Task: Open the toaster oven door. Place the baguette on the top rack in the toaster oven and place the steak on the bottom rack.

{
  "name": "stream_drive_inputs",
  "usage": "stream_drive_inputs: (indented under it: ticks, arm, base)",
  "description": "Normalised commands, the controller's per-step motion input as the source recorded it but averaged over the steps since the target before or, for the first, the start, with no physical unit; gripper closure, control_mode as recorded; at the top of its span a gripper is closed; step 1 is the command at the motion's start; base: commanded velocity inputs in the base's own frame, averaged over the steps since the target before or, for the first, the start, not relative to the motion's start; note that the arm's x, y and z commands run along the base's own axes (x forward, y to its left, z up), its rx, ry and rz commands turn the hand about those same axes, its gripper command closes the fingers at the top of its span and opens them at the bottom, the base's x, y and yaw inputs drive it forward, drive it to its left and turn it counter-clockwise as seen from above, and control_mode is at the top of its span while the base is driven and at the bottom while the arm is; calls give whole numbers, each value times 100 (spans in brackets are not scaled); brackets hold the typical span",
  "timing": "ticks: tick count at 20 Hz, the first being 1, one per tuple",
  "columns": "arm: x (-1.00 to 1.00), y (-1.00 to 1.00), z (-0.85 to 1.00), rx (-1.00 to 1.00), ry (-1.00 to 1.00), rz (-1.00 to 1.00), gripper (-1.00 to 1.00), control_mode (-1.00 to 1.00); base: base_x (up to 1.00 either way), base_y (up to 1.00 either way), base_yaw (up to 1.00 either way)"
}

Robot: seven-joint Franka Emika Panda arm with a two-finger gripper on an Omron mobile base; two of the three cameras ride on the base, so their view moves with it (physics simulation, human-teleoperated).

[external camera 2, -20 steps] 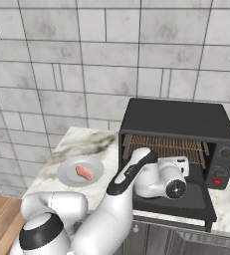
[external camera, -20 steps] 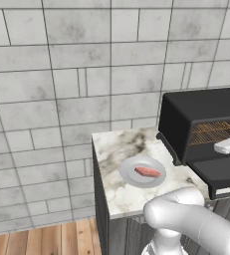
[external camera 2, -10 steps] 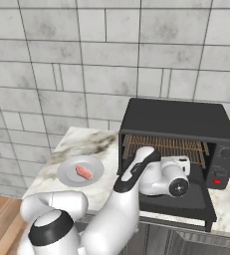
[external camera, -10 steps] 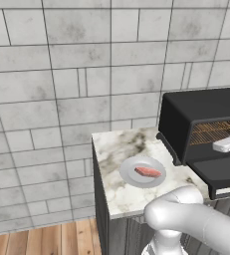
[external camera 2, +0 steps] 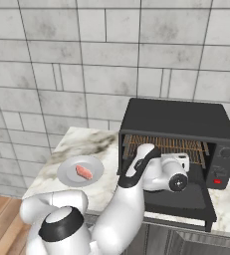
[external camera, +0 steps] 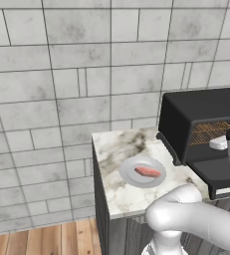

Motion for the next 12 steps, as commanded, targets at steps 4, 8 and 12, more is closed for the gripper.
stream_drive_inputs:
  ticks: [4, 8, 12]
  arm:
    - [24, 0, -2, 0, 0, 0, -100, -100]
    - [10, 0, -13, 0, 0, 1, -100, -100]
    - [5, 0, -15, 0, 0, 2, -100, -100]
  base:
    - [0, 0, 0]
    - [0, 0, 0]
    - [0, 0, 0]
